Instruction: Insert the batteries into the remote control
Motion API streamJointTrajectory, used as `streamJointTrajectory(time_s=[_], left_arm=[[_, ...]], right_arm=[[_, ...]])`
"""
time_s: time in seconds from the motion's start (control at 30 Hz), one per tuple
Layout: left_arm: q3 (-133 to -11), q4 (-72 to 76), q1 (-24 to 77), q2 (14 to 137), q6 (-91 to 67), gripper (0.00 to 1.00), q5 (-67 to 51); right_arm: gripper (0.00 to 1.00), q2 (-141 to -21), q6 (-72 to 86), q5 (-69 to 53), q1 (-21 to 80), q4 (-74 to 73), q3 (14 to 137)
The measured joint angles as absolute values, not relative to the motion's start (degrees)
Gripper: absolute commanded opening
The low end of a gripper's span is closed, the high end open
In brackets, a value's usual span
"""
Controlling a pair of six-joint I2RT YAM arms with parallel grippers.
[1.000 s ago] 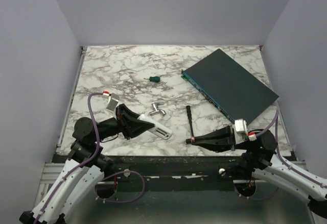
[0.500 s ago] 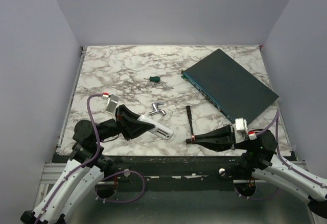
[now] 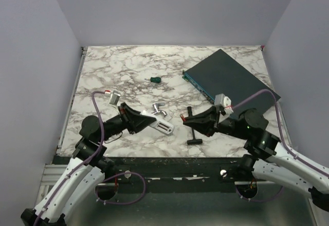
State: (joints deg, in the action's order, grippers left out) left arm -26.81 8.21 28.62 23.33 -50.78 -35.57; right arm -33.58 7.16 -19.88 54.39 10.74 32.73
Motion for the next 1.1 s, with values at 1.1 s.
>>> streamJointTrajectory(time_s=[1.1], left_arm=[[-12.8, 20.3, 28.9, 32.1, -67.3, 0.00, -23.7]], right_arm=[[0.01, -77.1, -2.2, -14.3, 57.9, -38.9, 71.9]])
